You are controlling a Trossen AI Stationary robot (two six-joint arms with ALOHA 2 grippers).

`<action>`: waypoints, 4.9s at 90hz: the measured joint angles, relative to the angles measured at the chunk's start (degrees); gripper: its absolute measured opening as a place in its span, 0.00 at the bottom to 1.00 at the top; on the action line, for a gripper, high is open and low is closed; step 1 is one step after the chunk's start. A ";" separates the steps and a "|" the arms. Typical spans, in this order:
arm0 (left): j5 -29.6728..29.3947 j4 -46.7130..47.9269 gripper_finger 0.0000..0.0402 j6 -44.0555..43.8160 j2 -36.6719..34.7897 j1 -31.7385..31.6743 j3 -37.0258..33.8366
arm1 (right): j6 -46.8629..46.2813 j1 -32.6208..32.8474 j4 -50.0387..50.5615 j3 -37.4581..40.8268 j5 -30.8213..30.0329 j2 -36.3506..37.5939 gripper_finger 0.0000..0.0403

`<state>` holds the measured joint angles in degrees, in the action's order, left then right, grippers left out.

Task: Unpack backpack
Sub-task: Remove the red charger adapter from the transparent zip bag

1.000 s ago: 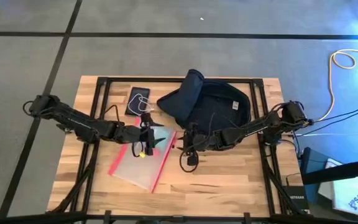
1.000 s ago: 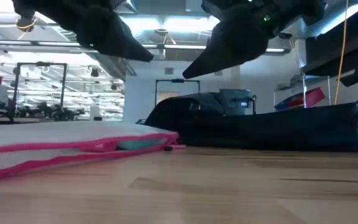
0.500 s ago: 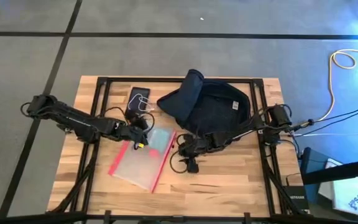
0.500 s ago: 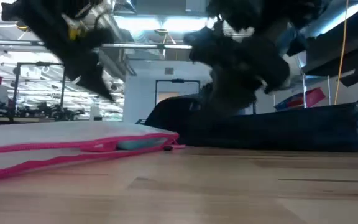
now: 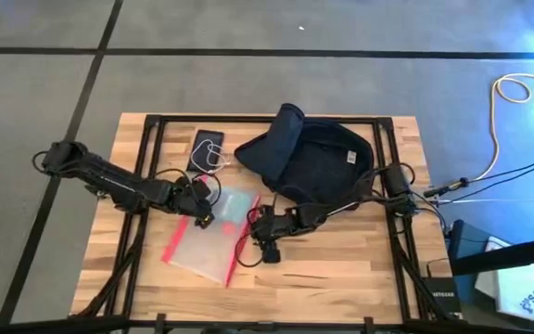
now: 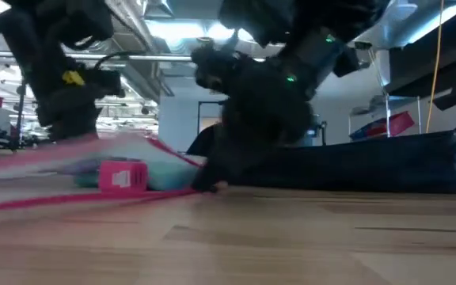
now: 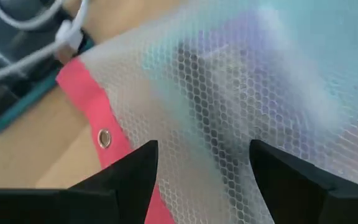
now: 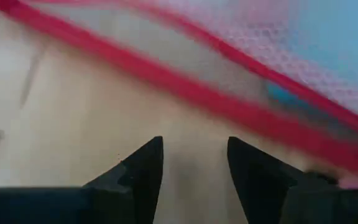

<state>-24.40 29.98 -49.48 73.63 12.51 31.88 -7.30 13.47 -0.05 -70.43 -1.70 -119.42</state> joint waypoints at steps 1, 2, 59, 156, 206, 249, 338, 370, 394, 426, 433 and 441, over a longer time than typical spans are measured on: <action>0.03 -0.50 0.59 -0.28 0.18 0.09 -0.16 | 0.03 0.00 0.16 -0.14 -0.01 -0.16 0.41; 0.06 -0.99 0.59 -0.51 0.24 0.17 -0.29 | 0.03 -0.01 0.36 -0.28 -0.03 -0.31 0.41; -2.44 -17.47 0.59 2.11 4.52 1.03 -3.20 | -1.58 -0.83 -0.61 -7.70 -5.28 -1.44 0.41; -4.48 -29.45 0.59 10.54 8.64 -0.36 -3.28 | -1.24 -0.95 -5.51 -7.74 -0.25 -6.21 0.63; -3.86 -29.59 0.59 11.29 8.61 -0.61 -3.22 | 1.67 -4.30 6.00 -7.73 4.13 -2.96 0.33; -1.21 -29.78 0.59 12.68 8.54 0.07 -3.22 | 13.78 -3.28 40.11 -7.59 11.65 12.04 0.33; 4.91 -21.90 0.60 27.32 -0.97 6.32 -3.24 | 13.76 -17.79 -0.34 -7.46 12.48 3.25 0.33; -3.61 -12.41 0.60 24.58 -4.11 4.26 -3.24 | 6.48 -23.01 -3.45 -17.88 13.25 -10.25 0.34; -3.54 -12.09 0.60 25.42 -3.87 4.26 -3.24 | 8.48 -24.86 4.56 -28.05 9.59 -16.36 0.33; -3.91 -13.12 0.60 24.37 -3.87 4.26 -3.24 | 9.67 -25.55 8.15 -31.74 6.61 -18.97 0.35; -3.93 -13.22 0.60 24.35 -3.87 4.26 -3.24 | 10.37 -25.49 7.98 -31.74 6.63 -18.99 0.37; -3.93 -13.27 0.60 23.88 -3.87 4.35 -3.24 | 12.04 -25.19 7.89 -31.71 7.54 -18.95 0.43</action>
<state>-28.34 16.71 -25.59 69.76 16.86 28.64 4.75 -11.71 7.84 -102.13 5.84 -138.37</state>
